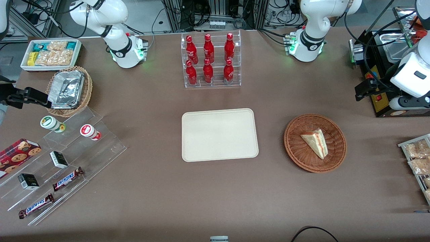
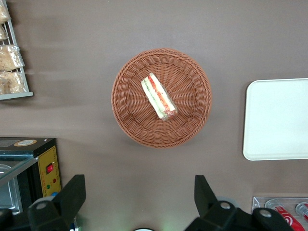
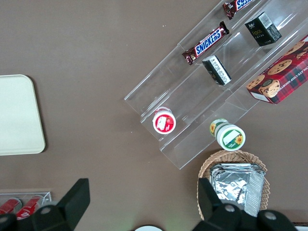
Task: Place sandwich from basket to tray
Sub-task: 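Move the left gripper over the wrapped sandwich in the wicker basket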
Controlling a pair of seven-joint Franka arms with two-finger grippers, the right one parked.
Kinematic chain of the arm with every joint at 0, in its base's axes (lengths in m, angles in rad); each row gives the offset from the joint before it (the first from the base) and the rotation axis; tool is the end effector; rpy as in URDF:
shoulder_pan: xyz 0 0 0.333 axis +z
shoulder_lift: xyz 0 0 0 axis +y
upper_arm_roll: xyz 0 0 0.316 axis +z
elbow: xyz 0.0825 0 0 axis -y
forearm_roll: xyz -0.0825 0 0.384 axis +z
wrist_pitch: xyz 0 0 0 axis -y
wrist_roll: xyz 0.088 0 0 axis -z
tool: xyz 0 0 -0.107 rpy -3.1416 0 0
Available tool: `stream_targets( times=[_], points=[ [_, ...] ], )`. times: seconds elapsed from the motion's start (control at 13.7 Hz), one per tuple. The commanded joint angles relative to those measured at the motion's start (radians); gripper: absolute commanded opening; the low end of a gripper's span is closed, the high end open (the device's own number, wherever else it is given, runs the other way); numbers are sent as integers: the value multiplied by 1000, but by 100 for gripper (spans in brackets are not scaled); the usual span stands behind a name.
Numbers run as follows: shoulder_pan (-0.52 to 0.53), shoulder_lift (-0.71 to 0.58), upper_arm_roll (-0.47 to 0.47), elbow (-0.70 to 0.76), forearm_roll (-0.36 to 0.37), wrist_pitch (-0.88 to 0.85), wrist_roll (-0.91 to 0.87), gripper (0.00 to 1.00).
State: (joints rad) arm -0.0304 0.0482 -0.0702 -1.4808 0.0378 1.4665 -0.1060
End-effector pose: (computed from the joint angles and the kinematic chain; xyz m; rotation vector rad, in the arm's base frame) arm 0.5567 -0.0507 0.6310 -3.0997 -0.0126 0.0907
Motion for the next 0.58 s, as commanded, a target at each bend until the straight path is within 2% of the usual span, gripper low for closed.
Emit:
stream_targets(
  times=[0.0, 0.22, 0.36, 0.51],
  points=[
    [-9, 5, -5, 19, 16, -3, 9, 100],
    [-11, 30, -16, -1, 16, 24, -3, 100],
    [-13, 21, -23, -141, 11, 166, -33, 100],
    [-13, 4, -52, -301, 11, 346, -154, 100]
  ],
)
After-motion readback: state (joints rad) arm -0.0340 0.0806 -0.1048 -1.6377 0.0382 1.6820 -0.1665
